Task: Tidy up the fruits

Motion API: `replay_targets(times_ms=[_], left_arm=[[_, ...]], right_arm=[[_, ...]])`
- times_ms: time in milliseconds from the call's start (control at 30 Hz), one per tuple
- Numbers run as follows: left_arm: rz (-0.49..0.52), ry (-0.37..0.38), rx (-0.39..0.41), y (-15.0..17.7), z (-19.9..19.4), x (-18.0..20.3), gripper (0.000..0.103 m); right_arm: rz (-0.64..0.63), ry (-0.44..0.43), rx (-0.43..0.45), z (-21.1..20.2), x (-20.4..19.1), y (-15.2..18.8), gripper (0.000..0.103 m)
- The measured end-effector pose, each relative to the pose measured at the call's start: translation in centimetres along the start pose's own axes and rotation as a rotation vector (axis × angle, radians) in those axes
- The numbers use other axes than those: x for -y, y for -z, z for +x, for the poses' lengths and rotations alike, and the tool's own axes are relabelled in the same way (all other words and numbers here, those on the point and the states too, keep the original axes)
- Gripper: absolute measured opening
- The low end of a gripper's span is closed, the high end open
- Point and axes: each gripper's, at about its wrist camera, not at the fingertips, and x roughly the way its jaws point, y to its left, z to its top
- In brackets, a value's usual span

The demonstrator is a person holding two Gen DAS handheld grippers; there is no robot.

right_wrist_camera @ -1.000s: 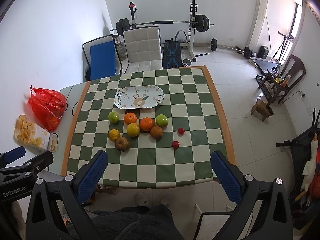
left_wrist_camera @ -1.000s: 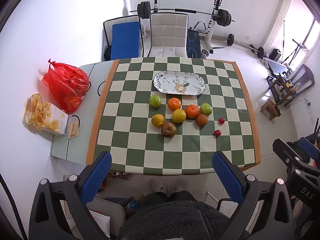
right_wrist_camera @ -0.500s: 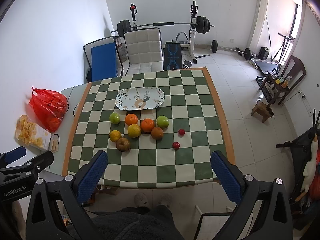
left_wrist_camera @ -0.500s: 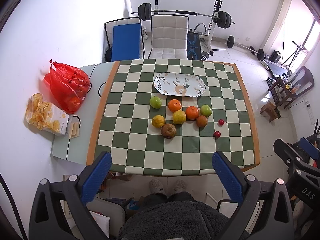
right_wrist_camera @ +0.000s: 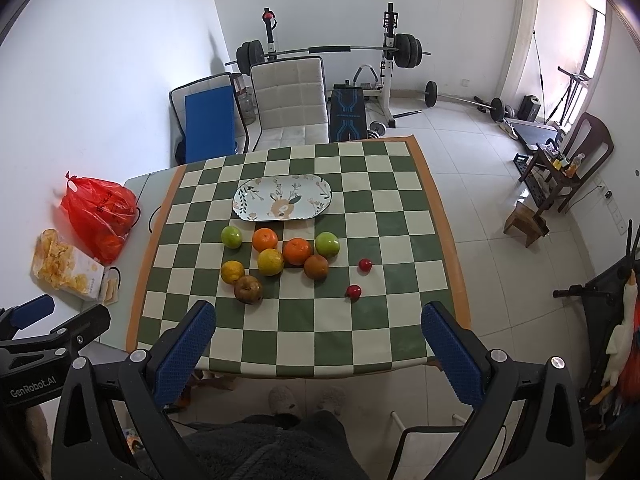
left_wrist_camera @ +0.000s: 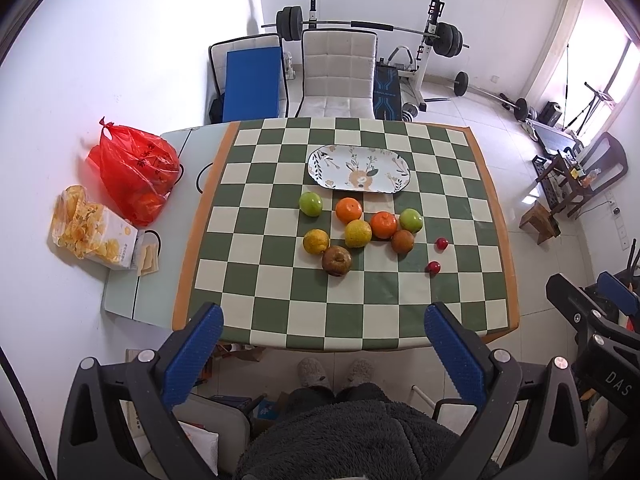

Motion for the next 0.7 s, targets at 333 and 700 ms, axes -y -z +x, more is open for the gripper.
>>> replay_targets(times_ms=[333, 700], left_arm=[[0.001, 0.001, 0.003, 0.07, -0.06, -0.05, 0.103], [-0.003, 0.003, 0.004, -0.28, -0.42, -0.43, 0.103]], right_arm=[[0.0, 0.0, 0.004, -0.1, -0.06, 0.0, 0.103], [-0.002, -0.001, 0.006, -0.08, -0.14, 0.05, 0.103]])
